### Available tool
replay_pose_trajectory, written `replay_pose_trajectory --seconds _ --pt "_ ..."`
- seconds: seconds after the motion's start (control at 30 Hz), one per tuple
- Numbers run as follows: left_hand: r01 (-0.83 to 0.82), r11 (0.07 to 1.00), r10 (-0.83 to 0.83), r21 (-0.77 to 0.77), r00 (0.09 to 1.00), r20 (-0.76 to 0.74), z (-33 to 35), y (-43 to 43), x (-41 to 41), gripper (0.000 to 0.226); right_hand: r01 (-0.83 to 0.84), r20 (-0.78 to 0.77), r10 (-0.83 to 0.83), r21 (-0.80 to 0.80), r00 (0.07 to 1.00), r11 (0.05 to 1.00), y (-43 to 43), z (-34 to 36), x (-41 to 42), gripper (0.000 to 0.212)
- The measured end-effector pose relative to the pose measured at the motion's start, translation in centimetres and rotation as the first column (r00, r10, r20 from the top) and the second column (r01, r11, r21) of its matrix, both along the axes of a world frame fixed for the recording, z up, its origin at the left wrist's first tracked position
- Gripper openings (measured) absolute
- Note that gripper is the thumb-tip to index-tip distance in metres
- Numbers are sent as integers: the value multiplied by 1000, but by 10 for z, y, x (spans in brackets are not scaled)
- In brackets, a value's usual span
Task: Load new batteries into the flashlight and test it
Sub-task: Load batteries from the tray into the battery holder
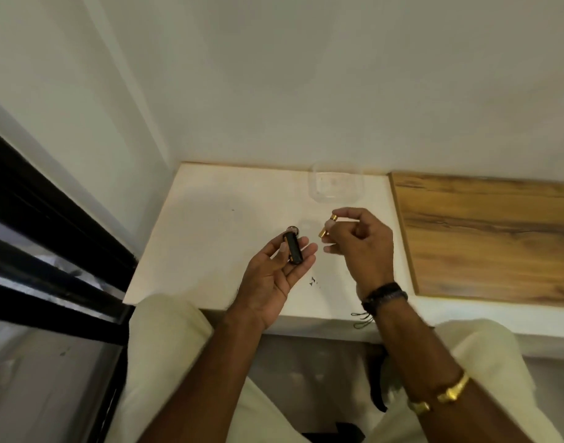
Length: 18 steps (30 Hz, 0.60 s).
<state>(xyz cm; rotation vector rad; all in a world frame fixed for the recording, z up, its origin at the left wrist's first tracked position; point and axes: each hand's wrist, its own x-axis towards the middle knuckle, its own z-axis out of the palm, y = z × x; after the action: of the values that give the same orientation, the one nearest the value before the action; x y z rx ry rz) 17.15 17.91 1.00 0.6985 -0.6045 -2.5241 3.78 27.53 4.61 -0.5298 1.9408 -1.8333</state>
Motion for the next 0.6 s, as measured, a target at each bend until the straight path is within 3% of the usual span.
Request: replay_pose_trajectory --seconds 0.13,0.4,0.6 --pt "46 999 -46 12 999 1 -2 23 0 30 51 12 -51 -60 999 997 33 -11 26 17" --pt "128 991 -130 45 991 36 -8 38 -2 33 81 -186 -72 40 980 996 47 -26 31 17" --pt "157 987 -160 45 986 52 -12 33 -4 37 71 -225 -54 71 973 995 45 -30 28 16"
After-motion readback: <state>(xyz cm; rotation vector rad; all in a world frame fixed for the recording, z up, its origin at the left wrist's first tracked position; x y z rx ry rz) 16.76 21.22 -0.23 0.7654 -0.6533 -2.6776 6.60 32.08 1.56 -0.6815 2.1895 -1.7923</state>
